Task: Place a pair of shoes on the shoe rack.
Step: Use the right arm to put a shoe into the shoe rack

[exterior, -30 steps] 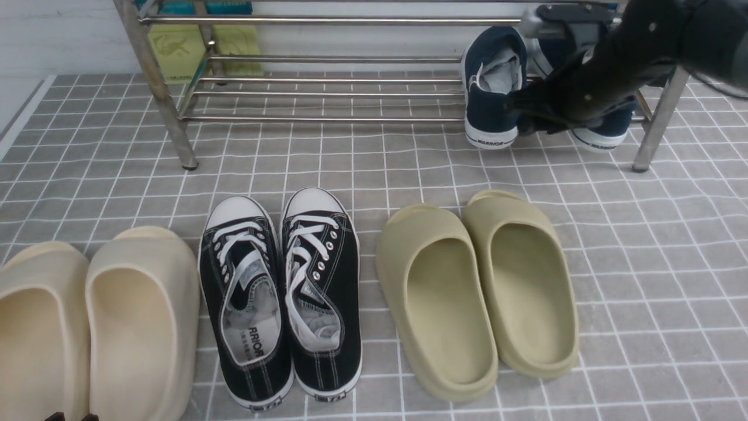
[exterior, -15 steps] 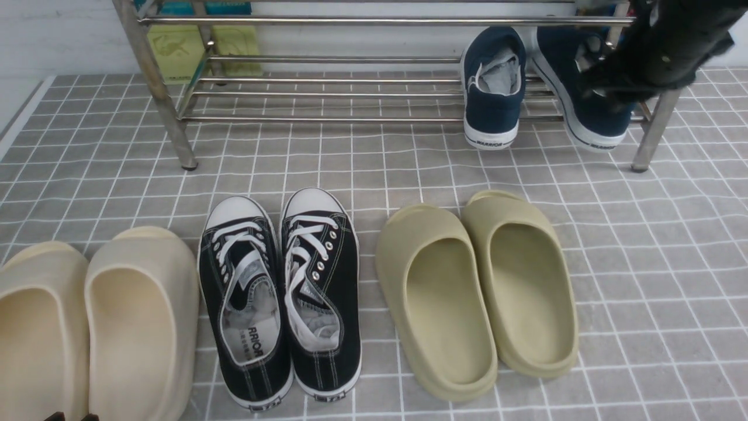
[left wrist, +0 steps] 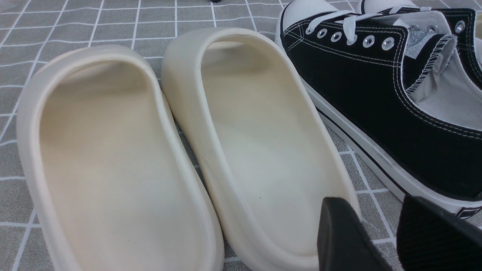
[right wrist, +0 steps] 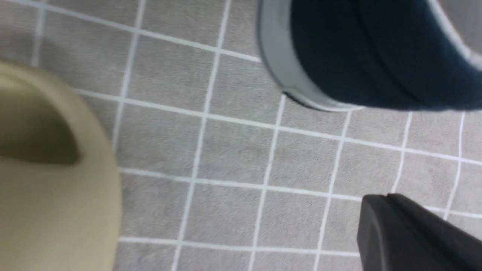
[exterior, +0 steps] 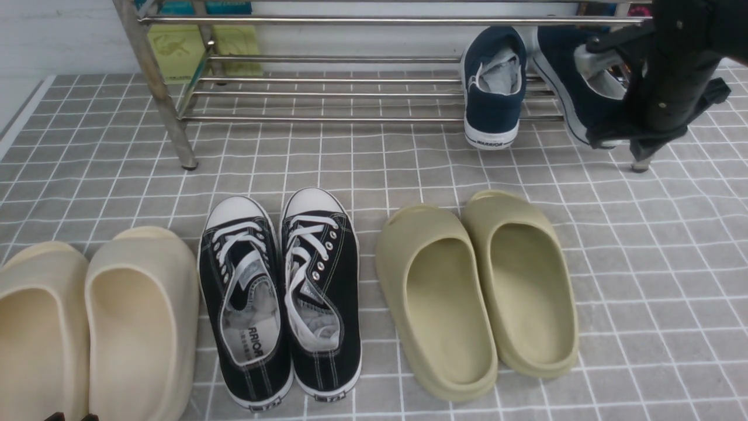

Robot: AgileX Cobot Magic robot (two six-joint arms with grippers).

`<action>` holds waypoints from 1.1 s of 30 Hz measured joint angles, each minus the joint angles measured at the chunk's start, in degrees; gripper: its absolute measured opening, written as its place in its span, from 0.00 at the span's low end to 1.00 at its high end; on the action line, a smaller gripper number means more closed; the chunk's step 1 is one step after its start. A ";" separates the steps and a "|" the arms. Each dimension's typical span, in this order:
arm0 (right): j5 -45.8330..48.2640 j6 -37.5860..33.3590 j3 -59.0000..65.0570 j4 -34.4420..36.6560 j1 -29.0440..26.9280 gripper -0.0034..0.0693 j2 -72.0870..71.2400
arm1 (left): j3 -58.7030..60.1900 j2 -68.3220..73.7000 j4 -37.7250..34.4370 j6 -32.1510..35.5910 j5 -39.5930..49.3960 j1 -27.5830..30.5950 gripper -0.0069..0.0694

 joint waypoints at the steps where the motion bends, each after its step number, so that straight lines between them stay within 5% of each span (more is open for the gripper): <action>1: -1.57 0.76 0.00 -0.29 -0.32 0.04 0.85 | 0.00 0.00 0.00 0.00 0.00 0.00 0.40; 19: -9.10 2.09 0.00 6.44 6.00 0.07 1.63 | 0.00 0.00 0.00 0.00 0.00 0.00 0.40; 25: -7.29 -2.66 0.00 14.34 6.12 0.13 1.06 | 0.00 0.00 0.00 0.00 0.00 0.00 0.40; 33: -6.65 -5.72 0.00 21.24 7.49 0.63 -1.02 | 0.00 0.00 0.00 0.00 0.00 0.00 0.40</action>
